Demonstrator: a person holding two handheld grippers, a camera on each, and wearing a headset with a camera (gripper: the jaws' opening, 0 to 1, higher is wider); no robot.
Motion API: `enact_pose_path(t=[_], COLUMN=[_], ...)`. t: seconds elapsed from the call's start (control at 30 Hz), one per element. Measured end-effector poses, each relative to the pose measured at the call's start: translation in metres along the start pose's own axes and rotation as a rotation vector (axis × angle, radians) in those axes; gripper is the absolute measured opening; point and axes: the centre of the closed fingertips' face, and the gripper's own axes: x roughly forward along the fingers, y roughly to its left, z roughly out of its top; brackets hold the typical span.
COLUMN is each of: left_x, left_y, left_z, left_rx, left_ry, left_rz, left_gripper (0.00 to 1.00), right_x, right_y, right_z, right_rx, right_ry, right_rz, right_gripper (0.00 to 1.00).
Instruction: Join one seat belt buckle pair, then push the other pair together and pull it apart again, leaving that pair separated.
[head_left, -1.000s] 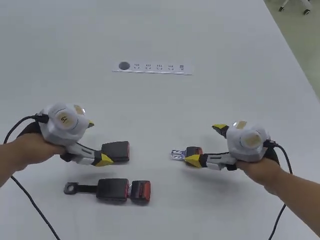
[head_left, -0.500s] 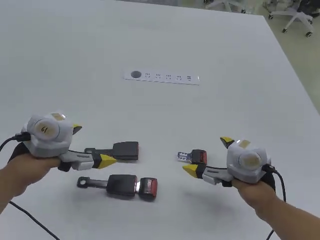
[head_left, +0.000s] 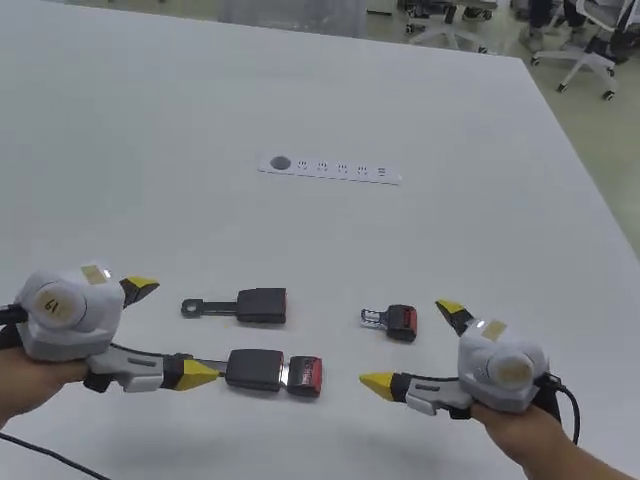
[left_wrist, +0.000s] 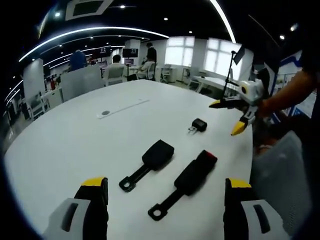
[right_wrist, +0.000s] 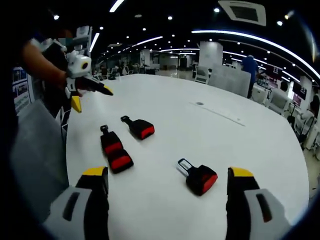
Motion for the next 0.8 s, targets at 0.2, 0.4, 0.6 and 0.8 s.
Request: enact_pose_path(t=[0.2,0.4,0.6,0.8], left_x=[-0.011,-0.025,-0.036,-0.043], left_y=[-0.009,-0.008,-0.011,-0.016], left_z=[-0.002,0.001,-0.005,-0.018], left_rx=[0.034,0.042,0.028,0.012], left_ry=[-0.006,-0.030,-0.041,-0.037], left_rz=[-0.036,-0.036,-0.027,-0.013], left_gripper=[1.00,1.00,1.00,1.00], right_x=[-0.010,-0.022,-0.031,-0.037], right_y=[0.019,0.027,0.032,0.037], right_z=[0.000,0.002,-0.002,-0.007], right_rx=[-0.015,-0.020,-0.011,0.009], right_ry=[-0.012,-0.026,-0.023,-0.027], right_rz=[0.025,0.022,0.004,-0.016], right_gripper=[1.00,1.00,1.00,1.00])
